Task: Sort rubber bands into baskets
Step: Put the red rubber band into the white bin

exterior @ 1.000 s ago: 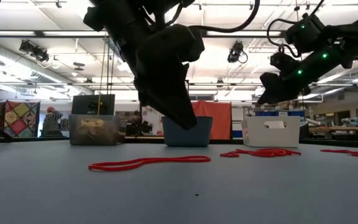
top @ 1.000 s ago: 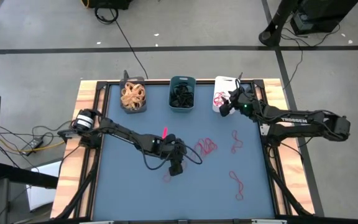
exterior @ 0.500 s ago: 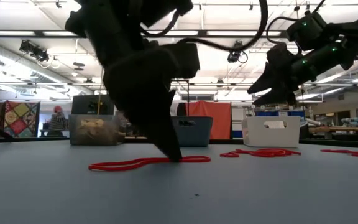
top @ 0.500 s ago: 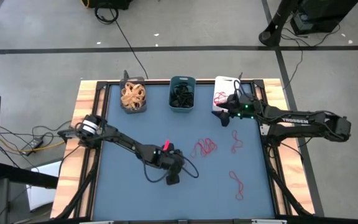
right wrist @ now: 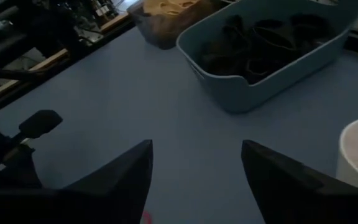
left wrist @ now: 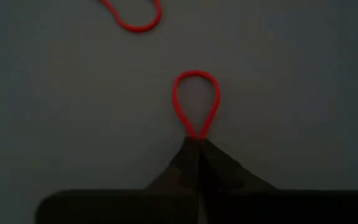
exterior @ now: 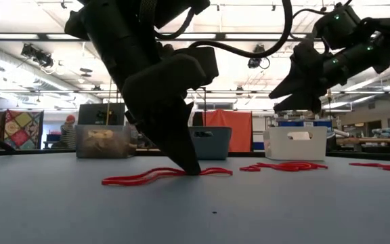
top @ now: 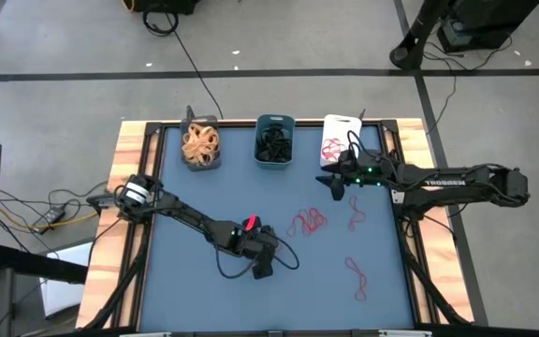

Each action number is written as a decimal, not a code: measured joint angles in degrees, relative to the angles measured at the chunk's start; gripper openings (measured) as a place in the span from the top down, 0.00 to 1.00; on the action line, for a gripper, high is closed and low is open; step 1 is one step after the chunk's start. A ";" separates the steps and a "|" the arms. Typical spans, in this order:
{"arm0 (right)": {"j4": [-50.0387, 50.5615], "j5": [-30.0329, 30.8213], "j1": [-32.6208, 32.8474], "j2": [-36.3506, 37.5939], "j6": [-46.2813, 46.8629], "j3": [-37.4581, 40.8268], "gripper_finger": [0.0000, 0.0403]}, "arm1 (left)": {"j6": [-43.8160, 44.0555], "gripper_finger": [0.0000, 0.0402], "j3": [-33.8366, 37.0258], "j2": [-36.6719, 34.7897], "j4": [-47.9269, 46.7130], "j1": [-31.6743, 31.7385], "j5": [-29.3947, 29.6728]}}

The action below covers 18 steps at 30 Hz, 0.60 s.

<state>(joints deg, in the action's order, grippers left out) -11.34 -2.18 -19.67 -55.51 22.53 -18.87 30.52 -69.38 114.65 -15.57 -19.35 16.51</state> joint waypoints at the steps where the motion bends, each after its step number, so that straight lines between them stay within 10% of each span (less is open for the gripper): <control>1: -0.24 0.58 0.63 0.00 0.04 0.00 0.37 | -0.02 0.98 0.02 0.00 0.04 0.02 0.00; 18: -7.85 -5.31 21.15 -1.49 -3.18 0.02 0.45 | -8.37 1.00 -8.63 -2.43 -4.16 0.15 4.90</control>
<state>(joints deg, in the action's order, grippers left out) -19.19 -7.49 1.48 -57.00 19.34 -18.85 22.15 -78.01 112.22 -19.73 -19.20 21.41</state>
